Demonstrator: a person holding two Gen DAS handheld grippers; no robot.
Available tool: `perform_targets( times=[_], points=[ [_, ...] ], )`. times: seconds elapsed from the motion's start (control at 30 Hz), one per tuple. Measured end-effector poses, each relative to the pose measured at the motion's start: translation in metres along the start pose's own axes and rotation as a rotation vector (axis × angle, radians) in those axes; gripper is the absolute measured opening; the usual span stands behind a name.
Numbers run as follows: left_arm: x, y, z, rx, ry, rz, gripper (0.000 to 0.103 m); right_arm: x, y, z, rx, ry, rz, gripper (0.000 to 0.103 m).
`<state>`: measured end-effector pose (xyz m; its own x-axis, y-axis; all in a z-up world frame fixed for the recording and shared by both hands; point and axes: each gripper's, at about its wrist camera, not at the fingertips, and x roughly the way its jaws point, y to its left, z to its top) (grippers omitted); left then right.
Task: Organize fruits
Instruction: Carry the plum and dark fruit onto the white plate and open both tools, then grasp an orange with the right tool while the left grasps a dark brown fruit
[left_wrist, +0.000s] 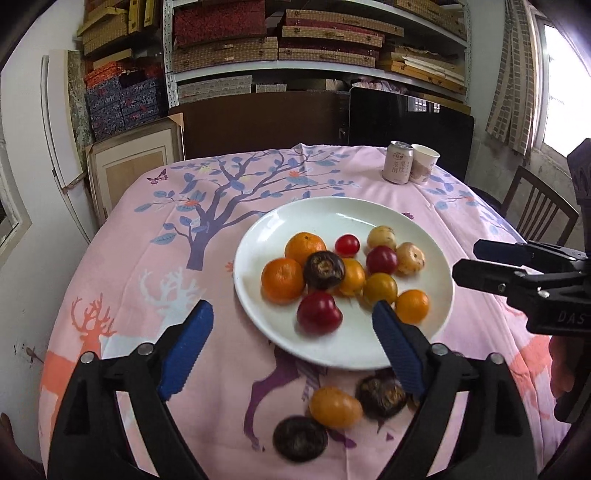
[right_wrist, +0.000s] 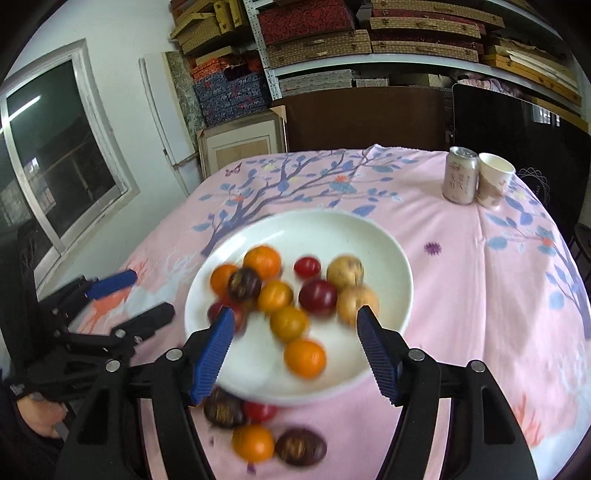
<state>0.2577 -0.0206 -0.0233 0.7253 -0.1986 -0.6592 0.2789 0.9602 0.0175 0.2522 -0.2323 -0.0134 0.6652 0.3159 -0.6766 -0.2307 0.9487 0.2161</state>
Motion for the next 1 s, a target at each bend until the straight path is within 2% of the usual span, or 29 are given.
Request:
perform_targets(
  times=[0.1, 0.2, 0.37, 0.47, 0.57, 0.6, 0.67, 0.7, 0.73, 0.9, 1.0],
  points=[
    [-0.03, -0.002, -0.03, 0.012, -0.023, -0.006, 0.091, -0.019, 0.008, -0.036, -0.037, 0.004, 0.003, 0.069],
    [-0.052, 0.002, -0.064, -0.021, -0.031, -0.009, 0.096, -0.031, 0.013, -0.077, -0.046, -0.002, -0.011, 0.069],
    [-0.066, 0.01, -0.098, -0.086, -0.012, -0.016, 0.096, -0.021, 0.033, -0.109, -0.116, 0.033, -0.007, 0.069],
    [-0.073, 0.015, -0.107, -0.106, -0.009, -0.012, 0.096, -0.007, 0.054, -0.109, -0.202, 0.059, -0.029, 0.064],
    [-0.077, 0.018, -0.107, -0.108, -0.014, -0.001, 0.096, 0.007, 0.063, -0.099, -0.223, 0.076, -0.044, 0.056],
    [-0.077, 0.019, -0.105, -0.107, -0.015, 0.0, 0.096, 0.011, 0.064, -0.097, -0.229, 0.084, -0.057, 0.051],
    [-0.076, 0.018, -0.105, -0.101, -0.009, 0.002, 0.096, 0.022, 0.068, -0.095, -0.246, 0.107, -0.089, 0.049],
    [-0.075, 0.017, -0.105, -0.093, -0.002, 0.006, 0.096, 0.028, 0.069, -0.095, -0.249, 0.13, -0.102, 0.04],
    [-0.072, 0.015, -0.105, -0.08, 0.007, 0.012, 0.096, 0.032, 0.068, -0.095, -0.247, 0.145, -0.111, 0.037],
    [-0.049, 0.004, -0.101, -0.004, 0.079, 0.05, 0.096, 0.021, 0.061, -0.096, -0.206, 0.118, -0.105, 0.036],
    [-0.029, -0.005, -0.098, 0.055, 0.126, 0.069, 0.096, -0.004, 0.054, -0.101, -0.149, 0.045, -0.019, 0.036]
  ],
)
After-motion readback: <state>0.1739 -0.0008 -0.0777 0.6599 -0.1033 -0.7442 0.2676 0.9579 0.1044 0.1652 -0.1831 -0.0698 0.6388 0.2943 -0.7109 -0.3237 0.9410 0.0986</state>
